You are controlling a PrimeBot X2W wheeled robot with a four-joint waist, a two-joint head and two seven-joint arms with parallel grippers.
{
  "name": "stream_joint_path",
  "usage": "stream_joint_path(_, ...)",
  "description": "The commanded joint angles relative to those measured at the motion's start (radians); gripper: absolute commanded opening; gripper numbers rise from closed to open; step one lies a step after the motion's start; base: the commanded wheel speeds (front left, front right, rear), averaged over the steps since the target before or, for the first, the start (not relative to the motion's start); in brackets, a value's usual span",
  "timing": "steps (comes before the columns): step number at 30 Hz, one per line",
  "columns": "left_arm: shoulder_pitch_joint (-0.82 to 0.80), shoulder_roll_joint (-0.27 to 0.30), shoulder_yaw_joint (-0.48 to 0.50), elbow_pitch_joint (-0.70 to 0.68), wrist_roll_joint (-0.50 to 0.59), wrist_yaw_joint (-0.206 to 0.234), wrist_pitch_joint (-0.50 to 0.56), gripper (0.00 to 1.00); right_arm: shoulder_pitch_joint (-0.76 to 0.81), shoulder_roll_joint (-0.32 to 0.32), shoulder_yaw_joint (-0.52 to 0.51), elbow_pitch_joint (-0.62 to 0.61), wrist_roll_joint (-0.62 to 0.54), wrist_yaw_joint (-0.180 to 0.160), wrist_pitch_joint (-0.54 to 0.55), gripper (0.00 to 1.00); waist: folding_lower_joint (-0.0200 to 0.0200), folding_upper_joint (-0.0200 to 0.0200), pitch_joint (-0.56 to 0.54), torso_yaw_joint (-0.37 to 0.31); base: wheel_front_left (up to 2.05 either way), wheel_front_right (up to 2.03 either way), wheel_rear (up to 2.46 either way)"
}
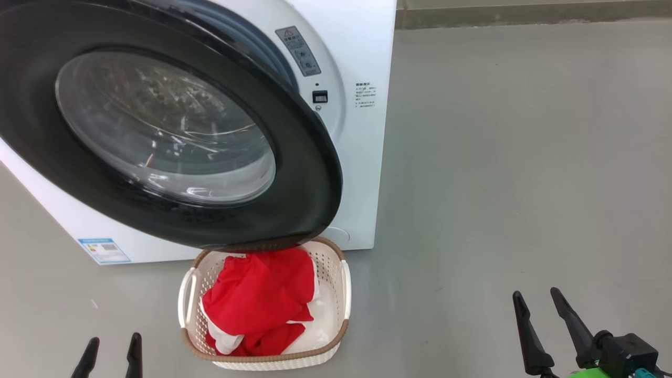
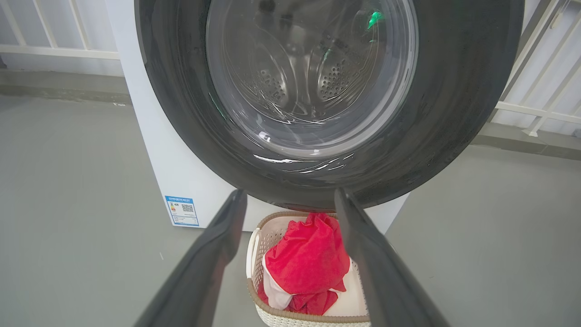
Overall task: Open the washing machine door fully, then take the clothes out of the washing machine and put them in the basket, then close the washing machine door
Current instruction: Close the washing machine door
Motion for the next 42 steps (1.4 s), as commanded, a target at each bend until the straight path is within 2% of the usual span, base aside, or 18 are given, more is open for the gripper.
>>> stream_joint_path(1, -0.016, 0.013, 0.035, -0.026, 0.012, -0.005, -0.012, 1.0, -0.014, -0.012, 0.021, -0.023, 0.005, 0.005, -0.006, 1.0, 0.0, 0.0, 0.001, 0.001, 0.0, 0.0, 0.0)
stream_joint_path(2, -0.018, 0.009, 0.032, -0.028, 0.015, -0.005, -0.012, 1.0, -0.019, -0.012, 0.028, -0.026, 0.009, 0.005, -0.006, 0.88, 0.0, 0.0, 0.003, 0.005, 0.0, 0.0, 0.0)
stream_joint_path(3, -0.02, 0.007, 0.03, -0.029, 0.016, -0.005, -0.012, 1.0, -0.023, -0.012, 0.033, -0.029, 0.015, 0.005, -0.006, 0.58, 0.0, 0.0, 0.004, 0.008, 0.0, 0.0, 0.0)
stream_joint_path(4, -0.023, 0.002, 0.029, -0.029, 0.016, -0.005, -0.012, 1.0, -0.026, -0.012, 0.037, -0.031, 0.021, 0.005, -0.006, 0.16, 0.0, 0.0, 0.006, 0.014, 0.0, 0.0, 0.0)
stream_joint_path(5, -0.027, -0.002, 0.026, -0.029, 0.017, -0.005, -0.012, 1.0, -0.031, -0.012, 0.041, -0.032, 0.026, 0.005, -0.006, 0.0, 0.0, 0.0, 0.007, 0.02, 0.0, 0.0, 0.0)
stream_joint_path(15, -0.056, -0.046, -0.004, -0.024, 0.03, -0.005, -0.012, 1.0, -0.108, -0.012, 0.117, -0.019, 0.053, 0.005, -0.006, 0.0, 0.0, 0.0, 0.006, 0.116, 0.0, 0.0, 0.0)
stream_joint_path(28, -0.107, -0.081, -0.066, -0.016, 0.019, -0.005, -0.012, 1.0, -0.394, -0.012, 0.262, 0.073, 0.095, 0.005, -0.006, 0.0, 0.0, 0.0, 0.045, 0.268, 0.0, 0.0, 0.0)
stream_joint_path(35, -0.156, -0.092, -0.105, -0.011, 0.006, -0.005, -0.012, 1.0, -0.535, -0.012, 0.272, 0.149, 0.105, 0.005, -0.006, 0.0, 0.0, 0.0, 0.108, 0.318, 0.0, 0.0, 0.0)
stream_joint_path(42, -0.209, -0.098, -0.139, -0.01, -0.013, -0.005, -0.012, 1.0, -0.609, -0.012, 0.243, 0.199, 0.082, 0.005, -0.006, 0.0, 0.0, 0.0, 0.177, 0.352, 0.0, 0.0, 0.0)
